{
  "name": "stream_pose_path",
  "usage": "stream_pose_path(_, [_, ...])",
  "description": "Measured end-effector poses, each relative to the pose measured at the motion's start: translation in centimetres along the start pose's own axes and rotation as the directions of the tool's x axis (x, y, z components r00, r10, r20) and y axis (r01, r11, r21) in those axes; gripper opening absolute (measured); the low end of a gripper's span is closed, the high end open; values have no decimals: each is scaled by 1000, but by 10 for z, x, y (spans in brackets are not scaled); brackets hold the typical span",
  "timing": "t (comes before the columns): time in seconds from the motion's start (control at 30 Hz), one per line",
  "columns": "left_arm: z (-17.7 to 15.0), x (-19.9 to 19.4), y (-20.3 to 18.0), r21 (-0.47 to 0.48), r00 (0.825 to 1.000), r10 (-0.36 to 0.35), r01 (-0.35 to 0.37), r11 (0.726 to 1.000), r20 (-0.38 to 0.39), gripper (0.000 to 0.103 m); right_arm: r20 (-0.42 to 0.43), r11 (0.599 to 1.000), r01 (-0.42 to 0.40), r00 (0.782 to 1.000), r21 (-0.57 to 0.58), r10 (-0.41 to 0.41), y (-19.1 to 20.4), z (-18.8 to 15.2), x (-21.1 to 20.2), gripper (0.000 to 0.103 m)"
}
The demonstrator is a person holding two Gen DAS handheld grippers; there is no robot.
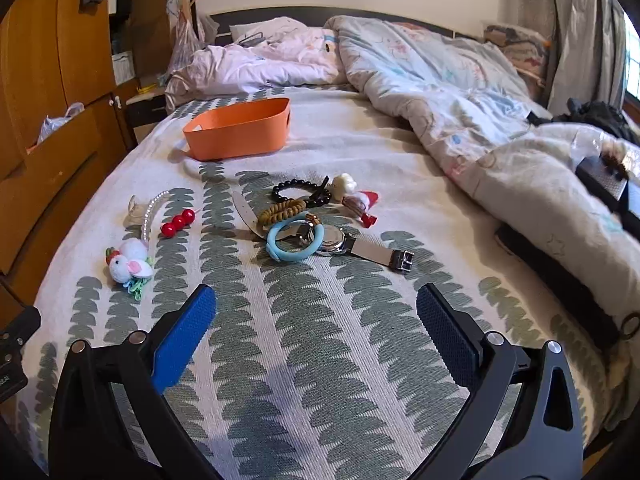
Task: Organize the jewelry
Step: 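Move both tools down toward the scattered accessories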
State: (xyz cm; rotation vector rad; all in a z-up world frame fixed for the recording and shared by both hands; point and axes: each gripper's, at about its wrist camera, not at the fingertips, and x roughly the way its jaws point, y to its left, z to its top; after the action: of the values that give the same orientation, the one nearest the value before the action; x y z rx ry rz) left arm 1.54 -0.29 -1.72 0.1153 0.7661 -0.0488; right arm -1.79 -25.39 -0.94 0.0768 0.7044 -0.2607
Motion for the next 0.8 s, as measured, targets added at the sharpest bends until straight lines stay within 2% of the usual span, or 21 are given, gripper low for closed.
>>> stream_pose_path(0.1, [5, 4, 1, -19, 1000, -24, 24, 1000, 1, 98, -58, 998, -52, 997, 42, 54, -7, 0, 11, 100])
stream_pose_path(0.2, [14, 12, 0, -50, 998, -62, 61, 997, -17, 98, -78, 997, -70, 994, 22, 71, -8, 2, 18, 100])
stream_pose_path(0.27, [18, 17, -4, -48, 998, -57, 56, 997, -20, 98, -76, 997, -80, 994, 6, 80, -7, 4, 19, 100])
stream_pose_path(0.37, [23, 24, -13, -36, 998, -51, 50, 998, -27, 98, -57, 998, -54, 997, -34, 52, -5, 7, 20, 100])
stream_pose_path(0.53, [33, 34, -20, -40, 996, -85, 84, 996, -37, 98, -76, 996, -73, 995, -42, 70, -12, 19, 31, 100])
stream_pose_path(0.63, [38, 44, -24, -19, 998, -54, 53, 998, -46, 98, -84, 995, -90, 993, -50, 85, -16, 31, 42, 98])
stream_pose_path(0.73, [45, 56, -26, -7, 997, -46, 46, 999, -62, 98, -71, 994, -77, 995, -75, 72, -16, 42, 49, 91])
stream_pose_path(0.8, [48, 63, -27, -9, 996, -49, 48, 999, -74, 98, -86, 993, -97, 992, -69, 91, -18, 48, 57, 87])
